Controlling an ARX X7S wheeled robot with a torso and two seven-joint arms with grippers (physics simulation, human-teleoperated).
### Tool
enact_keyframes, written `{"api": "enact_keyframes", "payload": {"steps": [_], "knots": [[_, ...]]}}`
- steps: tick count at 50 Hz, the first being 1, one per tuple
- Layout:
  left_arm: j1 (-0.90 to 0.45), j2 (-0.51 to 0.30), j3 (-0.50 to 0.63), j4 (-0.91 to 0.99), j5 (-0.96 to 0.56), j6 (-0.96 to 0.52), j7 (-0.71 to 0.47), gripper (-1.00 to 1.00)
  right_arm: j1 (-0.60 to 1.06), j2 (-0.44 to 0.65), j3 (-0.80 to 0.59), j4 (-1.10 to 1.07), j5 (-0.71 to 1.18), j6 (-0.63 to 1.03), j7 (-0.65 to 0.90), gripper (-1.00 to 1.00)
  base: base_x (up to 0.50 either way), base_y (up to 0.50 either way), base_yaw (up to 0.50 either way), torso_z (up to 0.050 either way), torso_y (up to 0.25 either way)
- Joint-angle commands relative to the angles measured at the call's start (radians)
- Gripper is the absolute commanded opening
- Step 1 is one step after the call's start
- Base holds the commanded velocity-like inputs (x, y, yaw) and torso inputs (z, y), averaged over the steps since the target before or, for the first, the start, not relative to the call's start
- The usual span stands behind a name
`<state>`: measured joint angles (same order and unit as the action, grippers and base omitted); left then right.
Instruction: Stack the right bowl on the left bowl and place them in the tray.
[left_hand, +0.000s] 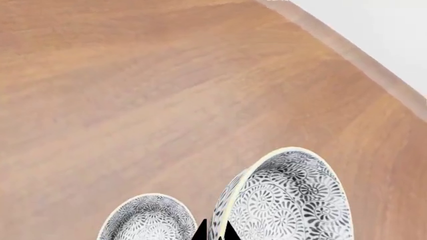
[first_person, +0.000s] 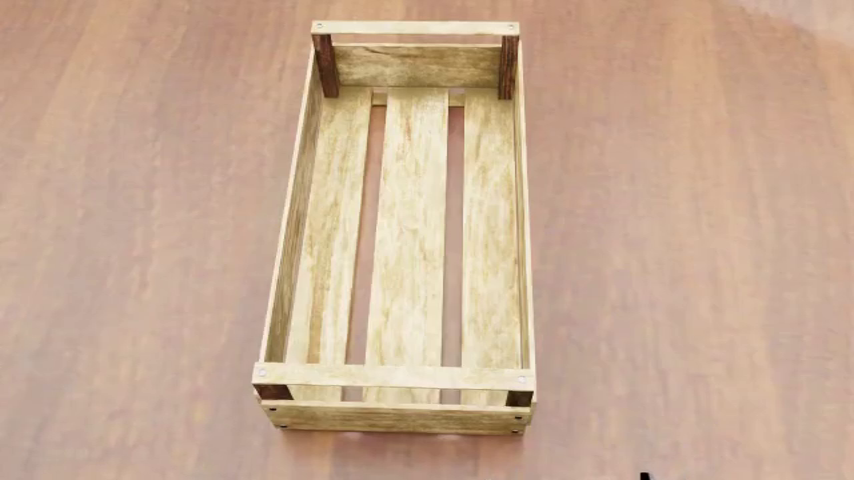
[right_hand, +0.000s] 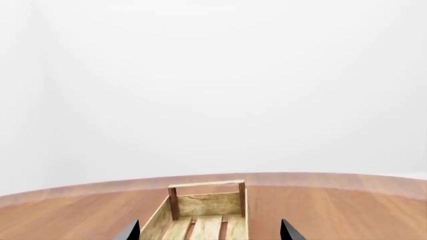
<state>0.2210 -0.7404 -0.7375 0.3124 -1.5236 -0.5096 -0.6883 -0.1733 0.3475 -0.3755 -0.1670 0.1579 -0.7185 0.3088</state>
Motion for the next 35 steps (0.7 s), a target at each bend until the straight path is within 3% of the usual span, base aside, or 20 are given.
{"api": "enact_keyframes", "payload": {"steps": [1,35], "knots": [[-0.001,0.048,0.001,0.001,0.023,0.008,0.03,-1.0,0.005,-0.018,0.021,0.011,-0.022,-0.002,-0.021,1.0,0.0,0.0,0.0,0.0,0.0],[-0.014,0.09,0.047,-0.111,0.117,0.037,0.083,-1.0,0.004,-0.014,0.013,0.01,-0.035,0.004,-0.011,1.0,0.0,0.0,0.0,0.0,0.0]]}}
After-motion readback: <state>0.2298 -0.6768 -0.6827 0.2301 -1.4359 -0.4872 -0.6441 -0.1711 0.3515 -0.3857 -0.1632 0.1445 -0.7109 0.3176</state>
